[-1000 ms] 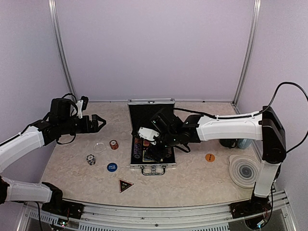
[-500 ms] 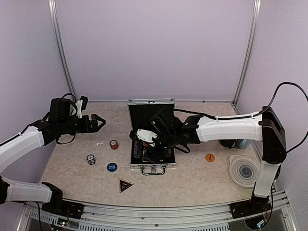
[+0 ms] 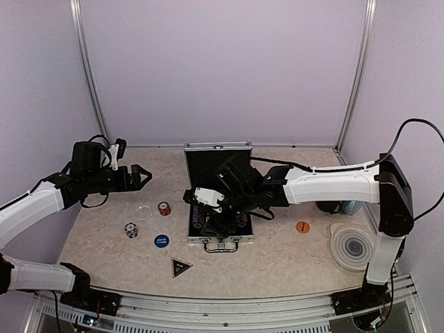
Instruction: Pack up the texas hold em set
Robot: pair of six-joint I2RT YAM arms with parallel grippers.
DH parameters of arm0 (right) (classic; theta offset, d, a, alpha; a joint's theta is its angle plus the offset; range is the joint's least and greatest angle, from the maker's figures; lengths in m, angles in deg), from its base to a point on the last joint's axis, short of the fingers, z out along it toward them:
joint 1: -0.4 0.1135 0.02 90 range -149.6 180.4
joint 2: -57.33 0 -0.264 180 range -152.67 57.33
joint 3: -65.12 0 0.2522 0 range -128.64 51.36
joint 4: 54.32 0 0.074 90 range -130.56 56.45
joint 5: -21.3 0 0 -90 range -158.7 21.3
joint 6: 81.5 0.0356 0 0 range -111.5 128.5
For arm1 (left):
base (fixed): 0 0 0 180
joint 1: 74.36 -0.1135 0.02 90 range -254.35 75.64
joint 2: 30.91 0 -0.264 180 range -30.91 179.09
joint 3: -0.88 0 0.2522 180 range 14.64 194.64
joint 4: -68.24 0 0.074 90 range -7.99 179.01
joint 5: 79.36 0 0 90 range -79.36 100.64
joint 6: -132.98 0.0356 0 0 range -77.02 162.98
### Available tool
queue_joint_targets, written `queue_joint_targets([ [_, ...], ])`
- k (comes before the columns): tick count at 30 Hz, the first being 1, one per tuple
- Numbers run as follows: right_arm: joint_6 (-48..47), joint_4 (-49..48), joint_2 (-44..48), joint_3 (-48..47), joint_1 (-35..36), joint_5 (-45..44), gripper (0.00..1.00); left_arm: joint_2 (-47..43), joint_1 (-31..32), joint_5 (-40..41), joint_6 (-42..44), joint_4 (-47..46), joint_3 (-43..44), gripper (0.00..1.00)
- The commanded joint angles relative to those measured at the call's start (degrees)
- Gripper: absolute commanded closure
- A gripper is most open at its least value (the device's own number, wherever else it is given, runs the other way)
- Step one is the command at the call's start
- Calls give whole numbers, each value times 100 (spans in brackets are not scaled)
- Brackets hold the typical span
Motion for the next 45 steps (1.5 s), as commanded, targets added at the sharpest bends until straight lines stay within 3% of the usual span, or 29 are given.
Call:
queue_joint_targets([
  [1, -126, 42, 141, -246, 127, 284, 26, -8, -44, -60, 24, -95, 53, 1],
  [19, -391, 508, -273, -723, 634, 250, 26, 93, -75, -28, 16, -94, 57, 1],
  [45, -463, 1100, -1789, -2035, 1206, -137, 19, 8, -57, -99, 12, -104, 42, 1],
])
